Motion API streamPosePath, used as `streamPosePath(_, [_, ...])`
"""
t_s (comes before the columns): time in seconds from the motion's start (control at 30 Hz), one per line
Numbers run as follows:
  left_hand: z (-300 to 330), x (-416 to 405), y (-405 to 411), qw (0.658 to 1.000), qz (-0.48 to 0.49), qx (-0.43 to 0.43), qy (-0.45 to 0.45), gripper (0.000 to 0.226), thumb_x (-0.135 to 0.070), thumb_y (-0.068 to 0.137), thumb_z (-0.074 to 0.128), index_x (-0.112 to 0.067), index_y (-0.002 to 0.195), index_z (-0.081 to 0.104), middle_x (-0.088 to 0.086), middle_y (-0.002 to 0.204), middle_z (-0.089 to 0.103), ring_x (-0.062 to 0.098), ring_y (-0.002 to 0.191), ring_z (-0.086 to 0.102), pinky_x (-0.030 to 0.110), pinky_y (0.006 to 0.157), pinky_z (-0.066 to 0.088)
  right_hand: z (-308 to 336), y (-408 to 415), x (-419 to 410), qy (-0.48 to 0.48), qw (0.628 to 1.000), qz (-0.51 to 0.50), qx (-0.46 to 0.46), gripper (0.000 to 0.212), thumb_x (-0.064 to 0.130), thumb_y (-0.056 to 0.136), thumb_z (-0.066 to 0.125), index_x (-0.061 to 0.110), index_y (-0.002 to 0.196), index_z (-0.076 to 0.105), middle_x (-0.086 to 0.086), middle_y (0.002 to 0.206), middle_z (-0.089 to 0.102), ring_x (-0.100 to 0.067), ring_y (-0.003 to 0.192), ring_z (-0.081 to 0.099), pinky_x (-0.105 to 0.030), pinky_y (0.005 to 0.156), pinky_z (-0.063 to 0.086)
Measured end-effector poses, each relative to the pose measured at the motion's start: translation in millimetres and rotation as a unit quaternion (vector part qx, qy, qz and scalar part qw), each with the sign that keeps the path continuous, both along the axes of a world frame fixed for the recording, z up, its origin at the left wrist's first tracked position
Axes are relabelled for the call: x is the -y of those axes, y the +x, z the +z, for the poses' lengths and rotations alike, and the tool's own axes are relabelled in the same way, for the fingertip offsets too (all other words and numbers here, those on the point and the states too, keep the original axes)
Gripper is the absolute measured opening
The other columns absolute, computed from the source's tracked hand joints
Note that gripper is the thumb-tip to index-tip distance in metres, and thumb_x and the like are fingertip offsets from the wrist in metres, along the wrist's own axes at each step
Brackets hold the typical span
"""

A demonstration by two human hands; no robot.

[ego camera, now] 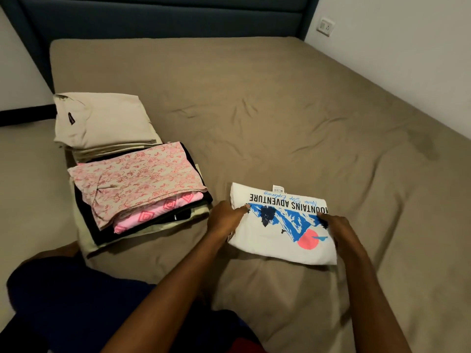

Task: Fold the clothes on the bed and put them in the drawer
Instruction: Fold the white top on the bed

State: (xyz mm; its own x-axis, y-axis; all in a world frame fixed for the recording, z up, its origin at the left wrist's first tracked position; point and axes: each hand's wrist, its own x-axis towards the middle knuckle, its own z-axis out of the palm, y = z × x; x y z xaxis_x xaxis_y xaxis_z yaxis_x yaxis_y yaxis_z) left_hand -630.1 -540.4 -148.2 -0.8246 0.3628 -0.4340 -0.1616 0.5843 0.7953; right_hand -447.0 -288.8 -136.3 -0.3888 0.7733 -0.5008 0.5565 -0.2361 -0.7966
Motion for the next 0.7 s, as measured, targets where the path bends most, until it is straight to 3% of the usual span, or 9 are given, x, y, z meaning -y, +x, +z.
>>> streamPosePath(0.07, [3.4,-5.5,-1.9,0.998,-0.032,0.04,0.046,0.036,-0.045,0.09,0.069,-0.014,0.107,0.073,0.005,0.111,0.076,0.023,0.095,0.071,0.036,0.079,0.055,-0.2,0.5,-3.6,-0.022,1.0,0.002,-0.002,0.024,0.019,0.097,0.067,-0.003,0.105,0.07,-0.02,0.091,0.078,-0.036,0.074,0.073,-0.041,0.076,0.057])
streamPosePath(0.2, [7.4,-14.4,-6.0,0.993,-0.101,-0.063,0.002,0.031,-0.033,0.093,0.064,-0.01,0.112,0.073,0.008,0.11,0.073,0.029,0.101,0.068,0.029,0.07,0.039,-4.1,4.1,-5.9,-0.073,0.996,-0.005,-0.045,0.025,0.018,0.098,0.063,-0.004,0.11,0.066,-0.024,0.098,0.077,-0.039,0.078,0.074,-0.043,0.076,0.059])
streamPosePath(0.27, [5.2,-14.3,-11.5,0.996,-0.068,-0.013,0.063,0.026,-0.023,0.09,0.069,-0.007,0.111,0.075,0.007,0.106,0.075,0.027,0.098,0.071,0.031,0.073,0.05,-4.4,5.2,-4.0,-0.097,0.994,-0.007,-0.058,0.03,0.02,0.097,0.066,-0.004,0.114,0.066,-0.025,0.104,0.076,-0.043,0.09,0.072,-0.049,0.085,0.058])
streamPosePath(0.33, [2.7,-11.3,-18.0,0.986,-0.004,0.098,0.137,0.028,-0.016,0.087,0.073,-0.003,0.111,0.074,0.008,0.101,0.078,0.027,0.092,0.075,0.04,0.085,0.06,-3.8,4.1,-2.2,-0.105,0.991,0.002,-0.079,0.031,0.018,0.095,0.07,-0.005,0.116,0.067,-0.025,0.105,0.075,-0.045,0.098,0.071,-0.054,0.092,0.056])
streamPosePath(0.4, [6.1,-9.5,-20.9,0.968,0.025,0.179,0.176,0.027,-0.011,0.09,0.072,0.003,0.113,0.071,0.013,0.1,0.078,0.029,0.088,0.076,0.04,0.081,0.062,-4.8,2.9,-2.3,-0.116,0.99,0.012,-0.074,0.038,0.017,0.093,0.071,-0.005,0.124,0.065,-0.026,0.111,0.074,-0.048,0.105,0.07,-0.062,0.101,0.052])
streamPosePath(0.53, [16.3,-8.4,-27.5,0.965,0.035,0.171,0.195,0.024,-0.002,0.097,0.059,0.006,0.119,0.067,0.017,0.106,0.076,0.029,0.087,0.074,0.032,0.073,0.059,5.2,-7.3,0.6,-0.224,0.967,0.022,-0.12,0.049,0.02,0.095,0.066,0.002,0.139,0.057,-0.025,0.129,0.067,-0.05,0.126,0.059,-0.066,0.113,0.039])
streamPosePath(0.7, [51.5,3.7,-46.6,0.95,0.053,0.171,0.255,0.022,-0.004,0.098,0.059,0.0,0.118,0.068,0.015,0.105,0.077,0.032,0.091,0.075,0.041,0.081,0.061,24.7,-30.6,10.3,-0.285,0.936,0.017,-0.205,0.052,0.024,0.096,0.061,0.007,0.145,0.054,-0.023,0.139,0.062,-0.047,0.137,0.05,-0.064,0.115,0.036])
